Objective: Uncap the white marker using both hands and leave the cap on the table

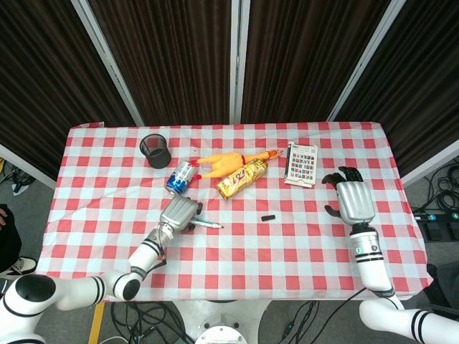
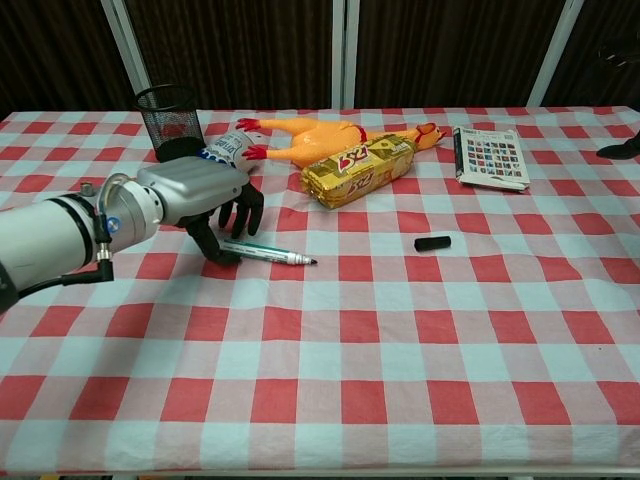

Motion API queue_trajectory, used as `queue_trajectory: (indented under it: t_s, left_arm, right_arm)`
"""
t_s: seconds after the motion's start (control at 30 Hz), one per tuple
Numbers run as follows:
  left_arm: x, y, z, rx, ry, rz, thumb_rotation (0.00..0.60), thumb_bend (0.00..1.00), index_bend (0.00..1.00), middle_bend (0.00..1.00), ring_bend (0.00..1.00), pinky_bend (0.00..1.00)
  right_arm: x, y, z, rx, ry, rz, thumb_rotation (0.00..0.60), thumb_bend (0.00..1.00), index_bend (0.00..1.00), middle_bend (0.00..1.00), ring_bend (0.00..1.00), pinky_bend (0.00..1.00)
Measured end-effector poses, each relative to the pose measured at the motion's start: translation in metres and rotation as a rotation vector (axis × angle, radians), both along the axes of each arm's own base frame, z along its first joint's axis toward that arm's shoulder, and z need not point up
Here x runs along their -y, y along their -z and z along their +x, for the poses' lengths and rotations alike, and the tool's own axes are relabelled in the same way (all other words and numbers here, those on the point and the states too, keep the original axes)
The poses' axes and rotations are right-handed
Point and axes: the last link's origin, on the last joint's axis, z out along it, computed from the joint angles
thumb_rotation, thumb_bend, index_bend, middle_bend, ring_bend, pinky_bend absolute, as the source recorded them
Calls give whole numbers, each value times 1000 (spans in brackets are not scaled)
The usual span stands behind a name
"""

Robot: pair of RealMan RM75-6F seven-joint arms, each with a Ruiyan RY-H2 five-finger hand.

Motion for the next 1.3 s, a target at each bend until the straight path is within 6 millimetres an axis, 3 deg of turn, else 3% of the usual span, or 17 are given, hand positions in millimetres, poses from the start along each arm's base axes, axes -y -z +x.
queue_trajectory:
  t_s: [0.27,0.37,0.57,0.73,0.9,1.0,1.1,1.3]
  left_arm:
    - [-6,-25,7,79,2,113,600,169,396,432,396,472]
    - [-9,-40,7,99,-3,173,600,170,392,408,334,390]
    - [-6,-79,-11,158,-37,346,600,173,317,309,234,263]
    - [19,-116,-58,203,-66,501,600,173,296,272,203,226]
    - [58,-144,-124,157,-152,539,600,173,296,270,191,217]
    - [84,-157,-152,122,-194,548,600,173,296,271,191,210]
    - [108,-168,-169,98,-214,571,600,173,296,270,191,210]
    - [141,-182,-184,92,-238,605,600,173,296,270,191,210]
  right_arm:
    - [-3,-7,1,3,-10,-22,600,0,384,372,142,154]
    - [-7,-11,0,1,-18,-35,600,0,378,369,140,154]
    - [-23,-16,-8,-8,-30,-39,600,0,299,283,62,105]
    - [-42,-19,-27,-39,-3,-10,600,6,147,154,0,10]
    - [-64,-25,-49,-46,34,13,600,27,75,114,0,0]
    - [-79,-30,-59,-55,38,6,600,34,61,106,0,0]
    - [-96,-35,-67,-72,40,-10,600,40,60,102,0,0]
    - [-124,-41,-81,-99,65,-28,600,42,60,102,0,0]
